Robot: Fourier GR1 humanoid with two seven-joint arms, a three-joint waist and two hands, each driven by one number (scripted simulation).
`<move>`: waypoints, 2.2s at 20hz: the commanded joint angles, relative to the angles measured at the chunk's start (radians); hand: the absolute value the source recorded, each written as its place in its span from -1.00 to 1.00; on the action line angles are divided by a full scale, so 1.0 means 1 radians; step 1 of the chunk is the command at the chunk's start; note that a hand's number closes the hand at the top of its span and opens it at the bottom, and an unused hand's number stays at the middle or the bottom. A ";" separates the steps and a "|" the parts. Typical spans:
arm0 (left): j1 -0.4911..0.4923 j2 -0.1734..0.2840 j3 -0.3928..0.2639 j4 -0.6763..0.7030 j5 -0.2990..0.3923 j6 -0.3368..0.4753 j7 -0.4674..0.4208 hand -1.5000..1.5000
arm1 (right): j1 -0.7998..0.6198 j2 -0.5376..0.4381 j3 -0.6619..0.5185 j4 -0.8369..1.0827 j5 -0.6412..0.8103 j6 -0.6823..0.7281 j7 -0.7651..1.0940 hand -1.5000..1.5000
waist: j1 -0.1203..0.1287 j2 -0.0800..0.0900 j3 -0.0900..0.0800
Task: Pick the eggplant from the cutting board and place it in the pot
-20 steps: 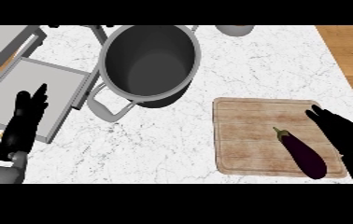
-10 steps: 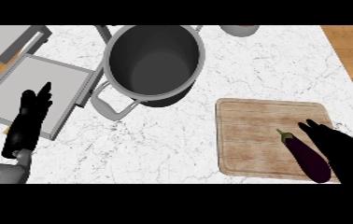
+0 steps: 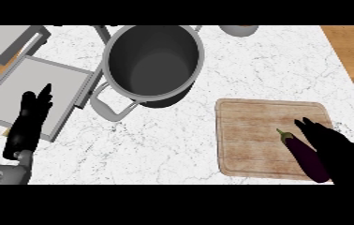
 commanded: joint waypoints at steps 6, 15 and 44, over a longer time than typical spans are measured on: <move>0.004 -0.007 0.062 -0.016 -0.026 -0.058 -0.001 0.00 | 0.038 0.071 -0.032 0.240 0.151 -0.055 -0.224 -1.00 | -0.001 0.000 0.001; -0.044 -0.126 0.038 0.033 -0.143 -0.015 0.022 0.00 | -0.078 0.180 -0.056 0.359 0.279 -0.017 -0.271 -1.00 | -0.001 0.001 0.000; -0.049 -0.141 0.226 0.040 -0.186 -0.178 -0.012 0.00 | -0.109 0.419 -0.151 0.641 0.470 0.014 -0.428 1.00 | 0.000 0.001 0.000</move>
